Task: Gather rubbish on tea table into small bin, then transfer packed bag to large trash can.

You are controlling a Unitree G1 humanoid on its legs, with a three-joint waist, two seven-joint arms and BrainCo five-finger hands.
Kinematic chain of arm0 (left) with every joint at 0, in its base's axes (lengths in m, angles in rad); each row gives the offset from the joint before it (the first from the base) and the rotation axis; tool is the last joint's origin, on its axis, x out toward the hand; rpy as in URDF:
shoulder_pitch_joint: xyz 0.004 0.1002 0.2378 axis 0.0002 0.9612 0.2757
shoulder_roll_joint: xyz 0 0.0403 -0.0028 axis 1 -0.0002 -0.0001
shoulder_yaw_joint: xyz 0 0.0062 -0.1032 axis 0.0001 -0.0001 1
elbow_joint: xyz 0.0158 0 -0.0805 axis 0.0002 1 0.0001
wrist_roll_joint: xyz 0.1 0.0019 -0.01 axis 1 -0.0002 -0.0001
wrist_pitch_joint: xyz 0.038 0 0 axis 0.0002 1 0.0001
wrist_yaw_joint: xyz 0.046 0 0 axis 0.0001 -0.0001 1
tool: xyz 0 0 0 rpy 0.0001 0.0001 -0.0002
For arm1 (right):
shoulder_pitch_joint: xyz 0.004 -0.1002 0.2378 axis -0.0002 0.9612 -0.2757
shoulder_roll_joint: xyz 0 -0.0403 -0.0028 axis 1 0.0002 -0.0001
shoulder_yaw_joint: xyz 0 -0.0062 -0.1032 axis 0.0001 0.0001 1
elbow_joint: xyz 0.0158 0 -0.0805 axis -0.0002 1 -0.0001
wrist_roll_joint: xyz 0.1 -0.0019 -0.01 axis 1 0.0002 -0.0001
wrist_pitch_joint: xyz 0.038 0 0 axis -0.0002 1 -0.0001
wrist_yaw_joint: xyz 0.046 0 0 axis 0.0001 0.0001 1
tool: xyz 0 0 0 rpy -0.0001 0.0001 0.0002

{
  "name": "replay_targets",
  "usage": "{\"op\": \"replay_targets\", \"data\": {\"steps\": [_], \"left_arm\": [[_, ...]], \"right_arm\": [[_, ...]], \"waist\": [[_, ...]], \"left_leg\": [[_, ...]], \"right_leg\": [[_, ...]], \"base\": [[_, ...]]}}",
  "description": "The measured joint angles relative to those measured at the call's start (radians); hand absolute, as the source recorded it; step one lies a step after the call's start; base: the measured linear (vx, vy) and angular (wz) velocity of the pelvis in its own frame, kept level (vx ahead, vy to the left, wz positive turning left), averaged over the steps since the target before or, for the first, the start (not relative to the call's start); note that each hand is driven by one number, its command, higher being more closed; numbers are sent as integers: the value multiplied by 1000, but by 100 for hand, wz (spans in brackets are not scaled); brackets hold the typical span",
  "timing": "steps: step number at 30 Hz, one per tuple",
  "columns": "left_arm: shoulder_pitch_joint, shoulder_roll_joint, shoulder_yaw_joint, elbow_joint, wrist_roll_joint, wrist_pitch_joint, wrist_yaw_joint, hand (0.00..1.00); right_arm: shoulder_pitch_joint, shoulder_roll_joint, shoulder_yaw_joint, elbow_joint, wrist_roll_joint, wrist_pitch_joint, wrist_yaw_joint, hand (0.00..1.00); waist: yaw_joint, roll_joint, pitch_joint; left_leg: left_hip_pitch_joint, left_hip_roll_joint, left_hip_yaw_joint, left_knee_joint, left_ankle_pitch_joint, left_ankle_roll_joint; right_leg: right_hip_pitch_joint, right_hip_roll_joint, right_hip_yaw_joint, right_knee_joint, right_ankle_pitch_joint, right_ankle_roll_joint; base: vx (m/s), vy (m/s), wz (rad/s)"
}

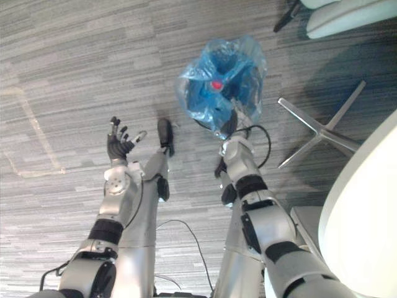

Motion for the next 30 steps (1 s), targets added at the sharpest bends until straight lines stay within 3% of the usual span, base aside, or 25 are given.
{"op": "replay_targets", "data": {"steps": [6, 18, 24, 25, 30], "left_arm": [[-1, -23, -1, -21, -2, -1, 0, 0], [-2, -28, 1, -21, -2, -1, -1, 0], [-2, -28, 4, -20, -2, 0, -1, 0], [3, -29, 13, -19, 0, 5, -3, 0], [9, -27, 23, -20, 0, 6, -3, 0]], "right_arm": [[-34, -2, 0, 23, 8, 0, 2, 100], [-42, -12, -1, 16, 147, -42, 5, 100], [-11, -11, -1, -55, 194, -53, 4, 100], [52, 8, 1, -177, 210, -69, 1, 100], [82, 16, 2, -224, 212, -75, 1, 100]], "waist": [[3, 0, 0], [17, 0, 0], [22, 0, 0], [25, 0, 0], [26, 0, 0]], "left_leg": [[-23, 1, -2, -1, -3, 3], [-31, 3, -5, 4, 18, 0], [-20, 9, -7, 16, 19, 0], [41, 21, -6, 13, 16, 4], [74, 29, 3, -20, 20, -3]], "right_leg": [[-31, -5, 0, 20, -10, -3], [-40, -6, -3, 43, -16, -1], [-23, -3, -6, 48, -16, -2], [41, 10, -9, 29, -9, -11], [65, 22, -9, 4, -8, -8]], "base": [[-55, -43, 4], [-50, -39, 3], [-75, -39, -5], [-144, -86, -15], [-65, -53, -7]]}}
